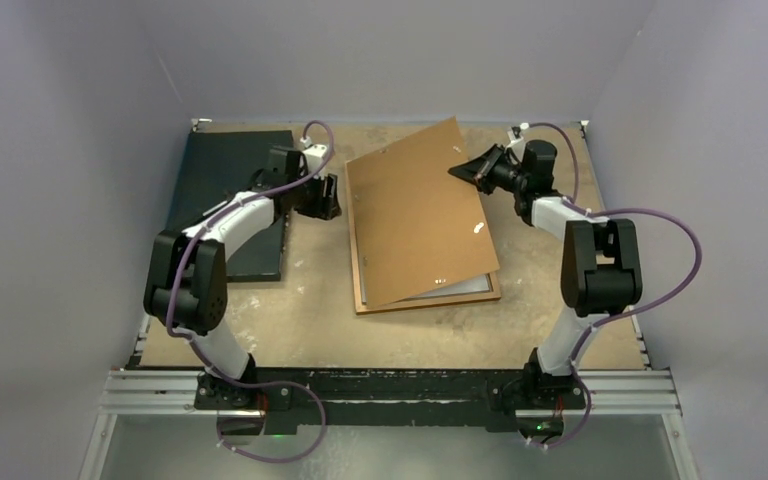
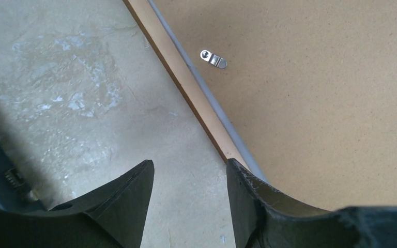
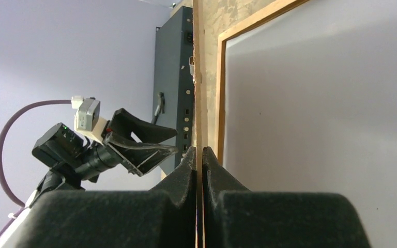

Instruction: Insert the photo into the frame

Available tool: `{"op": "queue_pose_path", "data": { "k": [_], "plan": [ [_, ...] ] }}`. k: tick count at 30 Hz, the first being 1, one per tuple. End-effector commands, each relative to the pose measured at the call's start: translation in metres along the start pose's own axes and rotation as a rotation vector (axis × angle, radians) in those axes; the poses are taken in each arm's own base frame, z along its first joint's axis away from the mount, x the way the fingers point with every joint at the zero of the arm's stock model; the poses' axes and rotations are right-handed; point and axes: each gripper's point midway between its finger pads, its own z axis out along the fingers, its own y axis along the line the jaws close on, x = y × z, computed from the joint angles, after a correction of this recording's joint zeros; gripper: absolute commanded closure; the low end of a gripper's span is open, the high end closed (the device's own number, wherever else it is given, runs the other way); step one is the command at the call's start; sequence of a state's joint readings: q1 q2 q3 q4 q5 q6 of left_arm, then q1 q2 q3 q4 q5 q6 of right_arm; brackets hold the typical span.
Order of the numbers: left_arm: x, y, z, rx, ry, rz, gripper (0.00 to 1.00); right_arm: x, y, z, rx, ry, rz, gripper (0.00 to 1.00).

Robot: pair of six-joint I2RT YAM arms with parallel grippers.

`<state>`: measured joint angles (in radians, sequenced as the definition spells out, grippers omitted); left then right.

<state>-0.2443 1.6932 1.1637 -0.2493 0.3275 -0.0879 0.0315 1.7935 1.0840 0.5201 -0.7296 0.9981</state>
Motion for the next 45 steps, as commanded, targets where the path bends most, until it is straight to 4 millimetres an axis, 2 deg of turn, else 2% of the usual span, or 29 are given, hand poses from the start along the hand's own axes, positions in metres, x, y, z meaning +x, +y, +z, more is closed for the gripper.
{"op": "queue_pose_path", "data": {
  "k": [1, 12, 19, 31, 33, 45],
  "plan": [
    [-0.012, -0.007, 0.012, 0.055, -0.065, -0.039, 0.49, -0.003, 0.013, -0.002, -0.083, 0.004, 0.002, 1.00],
    [0.010, 0.001, 0.038, 0.038, -0.052, -0.062, 0.54, -0.002, -0.004, 0.003, -0.102, -0.007, 0.053, 1.00],
    [0.014, 0.001, 0.048, 0.044, -0.031, -0.050, 0.57, -0.004, -0.010, 0.003, -0.118, -0.016, 0.072, 1.00],
    [0.025, -0.006, 0.057, 0.058, -0.003, -0.046, 0.63, 0.003, -0.022, 0.005, -0.123, 0.000, 0.091, 1.00],
    [0.025, -0.007, 0.058, 0.057, -0.002, -0.044, 0.63, -0.005, -0.029, -0.001, -0.112, -0.021, 0.097, 1.00],
    [0.037, -0.005, 0.066, 0.052, 0.028, -0.035, 0.67, -0.007, -0.042, 0.000, -0.096, -0.026, 0.104, 1.00]
  ]
}}
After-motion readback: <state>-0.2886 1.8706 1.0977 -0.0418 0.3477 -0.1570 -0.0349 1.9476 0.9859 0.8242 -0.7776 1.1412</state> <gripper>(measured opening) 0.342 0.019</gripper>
